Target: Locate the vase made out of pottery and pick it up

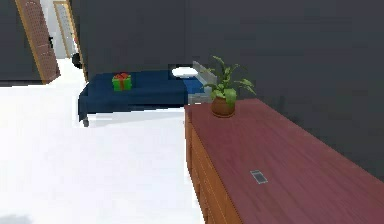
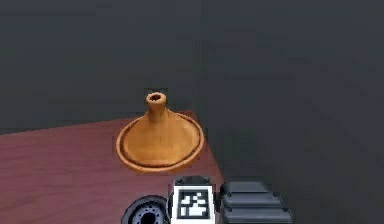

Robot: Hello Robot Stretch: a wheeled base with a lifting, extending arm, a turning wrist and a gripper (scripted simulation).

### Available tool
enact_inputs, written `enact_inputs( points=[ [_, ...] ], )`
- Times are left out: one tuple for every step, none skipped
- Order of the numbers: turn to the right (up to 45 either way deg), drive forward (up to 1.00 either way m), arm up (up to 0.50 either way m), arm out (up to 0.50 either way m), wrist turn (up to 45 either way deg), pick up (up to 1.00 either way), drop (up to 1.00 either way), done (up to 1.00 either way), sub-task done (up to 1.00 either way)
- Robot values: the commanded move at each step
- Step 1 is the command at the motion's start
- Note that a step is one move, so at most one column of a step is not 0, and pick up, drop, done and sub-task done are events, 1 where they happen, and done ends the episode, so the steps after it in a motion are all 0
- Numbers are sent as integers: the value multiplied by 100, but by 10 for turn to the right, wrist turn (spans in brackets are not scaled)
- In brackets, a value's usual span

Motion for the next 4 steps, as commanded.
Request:
enact_inputs(
  points=[
    [0,0,0,28,0,0,0,0,0],
    [0,0,0,0,450,0,0,0,0],
    [0,0,0,0,450,0,0,0,0],
    [0,0,0,0,450,0,0,0,0]
  ],
)
